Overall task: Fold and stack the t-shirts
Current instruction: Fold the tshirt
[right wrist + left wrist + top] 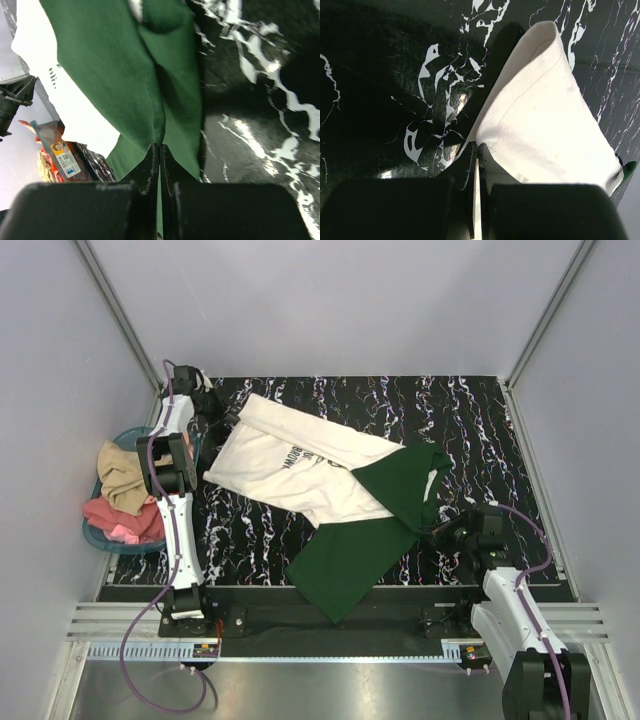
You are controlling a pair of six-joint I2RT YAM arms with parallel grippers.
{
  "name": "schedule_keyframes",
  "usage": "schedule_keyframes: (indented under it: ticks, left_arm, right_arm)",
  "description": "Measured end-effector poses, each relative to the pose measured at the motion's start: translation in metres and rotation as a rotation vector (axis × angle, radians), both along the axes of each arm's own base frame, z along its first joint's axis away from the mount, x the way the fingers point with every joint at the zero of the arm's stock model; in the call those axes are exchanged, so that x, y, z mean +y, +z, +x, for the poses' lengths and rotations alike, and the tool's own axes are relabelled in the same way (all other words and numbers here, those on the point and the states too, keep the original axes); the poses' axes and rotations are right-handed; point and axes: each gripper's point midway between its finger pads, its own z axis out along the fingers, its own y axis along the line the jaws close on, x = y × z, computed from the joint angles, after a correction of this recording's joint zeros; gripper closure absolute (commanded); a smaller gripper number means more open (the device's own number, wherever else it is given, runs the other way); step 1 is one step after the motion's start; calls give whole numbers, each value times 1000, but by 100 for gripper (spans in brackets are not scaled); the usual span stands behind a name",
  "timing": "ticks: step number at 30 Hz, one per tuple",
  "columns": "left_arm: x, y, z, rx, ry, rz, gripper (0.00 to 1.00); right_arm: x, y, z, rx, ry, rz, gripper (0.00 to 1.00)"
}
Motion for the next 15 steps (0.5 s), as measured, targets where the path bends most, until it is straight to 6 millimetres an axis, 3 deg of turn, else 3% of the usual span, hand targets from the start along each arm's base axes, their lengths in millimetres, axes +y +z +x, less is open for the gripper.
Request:
schedule_keyframes:
  ticks: [6,8,12,15]
  left_arm:
    - [0,-1,-1,4,0,-1,100]
    - [-1,-1,-1,5,-1,-1,100]
    - [-1,-4,-5,17,0,-1,100]
    - [-1,-6,-10,32,3,2,100]
  right_arm:
    - [0,-15,-9,36,-25,15,100]
    - [-1,-17,-9,41,-36,11,90]
    - [-4,-17,-8,40,-47,2,85]
    - [-8,-17,-7,42,-64,-16,74]
